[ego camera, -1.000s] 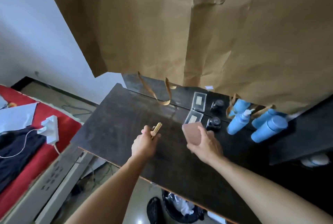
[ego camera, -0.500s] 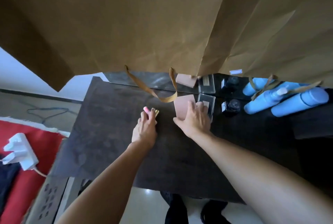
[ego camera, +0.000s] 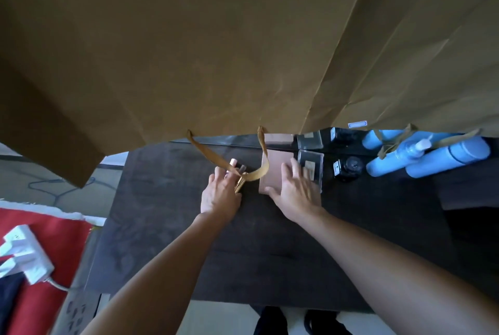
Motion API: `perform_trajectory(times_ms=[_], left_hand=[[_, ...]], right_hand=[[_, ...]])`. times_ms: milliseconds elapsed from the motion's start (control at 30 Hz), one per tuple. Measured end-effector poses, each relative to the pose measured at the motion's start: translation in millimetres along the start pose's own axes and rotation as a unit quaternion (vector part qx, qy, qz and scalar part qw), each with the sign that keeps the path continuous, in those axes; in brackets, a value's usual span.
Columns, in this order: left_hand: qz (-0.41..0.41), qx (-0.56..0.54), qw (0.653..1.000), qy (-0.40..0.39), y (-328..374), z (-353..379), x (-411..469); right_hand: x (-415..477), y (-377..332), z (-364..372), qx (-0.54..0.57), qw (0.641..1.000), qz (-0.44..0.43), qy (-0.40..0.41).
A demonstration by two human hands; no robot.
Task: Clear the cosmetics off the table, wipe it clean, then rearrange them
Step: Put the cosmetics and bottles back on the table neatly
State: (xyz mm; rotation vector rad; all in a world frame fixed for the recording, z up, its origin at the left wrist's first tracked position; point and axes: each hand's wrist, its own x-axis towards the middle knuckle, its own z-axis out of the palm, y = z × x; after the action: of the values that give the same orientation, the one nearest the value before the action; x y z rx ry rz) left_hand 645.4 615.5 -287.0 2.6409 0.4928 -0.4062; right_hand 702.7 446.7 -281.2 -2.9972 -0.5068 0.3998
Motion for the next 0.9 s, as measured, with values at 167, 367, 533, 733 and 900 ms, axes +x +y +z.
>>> perform_trajectory(times_ms=[167, 367, 533, 733, 900], left_hand=[[-0.034, -0.056, 0.998, 0.011, 11.2, 1.4, 11.0], [-0.051, -0.092, 0.994, 0.02, 27.4, 4.2, 10.3], [-0.067, -0.036, 0.994, 0.074, 32.2, 5.3, -28.3], [0.008, 0.023, 0.998, 0.066, 85.6, 20.0, -62.1], [0.09, 0.036, 0.992, 0.078, 163.3, 37.4, -76.7]], right_hand=[[6.2, 12.9, -4.1, -0.058, 0.998, -0.005, 0.006], [2.4, 36.0, -13.0, -0.056, 0.998, -0.033, -0.007], [-16.9, 69.2, -15.6, -0.014, 0.996, -0.058, 0.07], [-49.0, 131.6, -22.9, 0.022, 0.99, -0.057, 0.124], [-81.8, 208.7, -28.4, 0.075, 0.983, -0.057, 0.159]])
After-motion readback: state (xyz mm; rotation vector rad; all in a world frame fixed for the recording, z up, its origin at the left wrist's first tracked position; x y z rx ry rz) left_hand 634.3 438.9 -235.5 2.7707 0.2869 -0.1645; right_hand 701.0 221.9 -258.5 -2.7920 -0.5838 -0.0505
